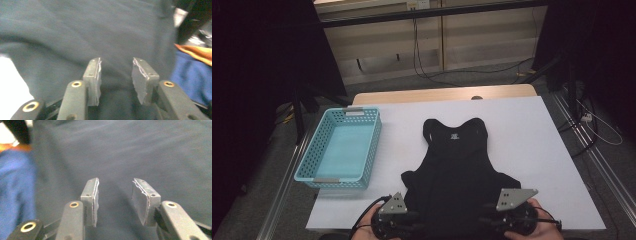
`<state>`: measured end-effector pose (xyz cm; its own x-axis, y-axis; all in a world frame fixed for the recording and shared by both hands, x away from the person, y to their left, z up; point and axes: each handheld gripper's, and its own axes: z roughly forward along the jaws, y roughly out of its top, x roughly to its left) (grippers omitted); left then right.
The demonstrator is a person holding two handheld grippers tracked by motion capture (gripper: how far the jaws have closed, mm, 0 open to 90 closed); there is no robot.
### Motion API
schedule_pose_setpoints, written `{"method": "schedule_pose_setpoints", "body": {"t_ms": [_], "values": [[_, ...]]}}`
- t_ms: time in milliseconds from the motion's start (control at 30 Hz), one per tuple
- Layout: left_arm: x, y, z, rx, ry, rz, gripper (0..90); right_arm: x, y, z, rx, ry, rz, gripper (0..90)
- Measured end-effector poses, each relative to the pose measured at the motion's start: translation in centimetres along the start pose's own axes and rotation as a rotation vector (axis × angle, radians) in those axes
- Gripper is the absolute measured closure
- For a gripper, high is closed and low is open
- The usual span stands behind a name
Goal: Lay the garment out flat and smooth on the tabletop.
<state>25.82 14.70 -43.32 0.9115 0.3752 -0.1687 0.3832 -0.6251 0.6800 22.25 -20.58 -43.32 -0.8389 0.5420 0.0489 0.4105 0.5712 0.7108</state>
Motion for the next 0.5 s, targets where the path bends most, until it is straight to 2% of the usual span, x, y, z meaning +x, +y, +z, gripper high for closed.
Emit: {"method": "schedule_pose_setpoints", "body": {"t_ms": [100,167,233,367,433,500], "values": [[1.2,0.4,0.0,-0.009,0.036,-0.007,57.7,-1.7,0.0,-0.5,-0.02,-0.072,0.051,57.0],[2.1,0.7,-0.1,-0.019,0.053,-0.011,57.7,-2.9,-0.2,-1.0,-0.03,-0.126,0.082,59.8],[3.1,0.9,-0.1,-0.021,0.088,-0.013,59.8,-4.2,-0.4,-1.6,-0.045,-0.173,0.112,64.2],[5.2,1.1,-0.1,-0.018,0.132,-0.052,64.8,-7.2,-1.0,-2.6,-0.036,-0.282,0.159,73.0],[5.8,1.0,0.1,-0.011,0.149,-0.066,65.8,-8.4,-1.3,-2.8,-0.037,-0.304,0.185,76.4],[6.0,0.8,0.2,-0.003,0.157,-0.06,65.8,-9.1,-1.7,-3.0,-0.037,-0.339,0.197,77.4]]}}
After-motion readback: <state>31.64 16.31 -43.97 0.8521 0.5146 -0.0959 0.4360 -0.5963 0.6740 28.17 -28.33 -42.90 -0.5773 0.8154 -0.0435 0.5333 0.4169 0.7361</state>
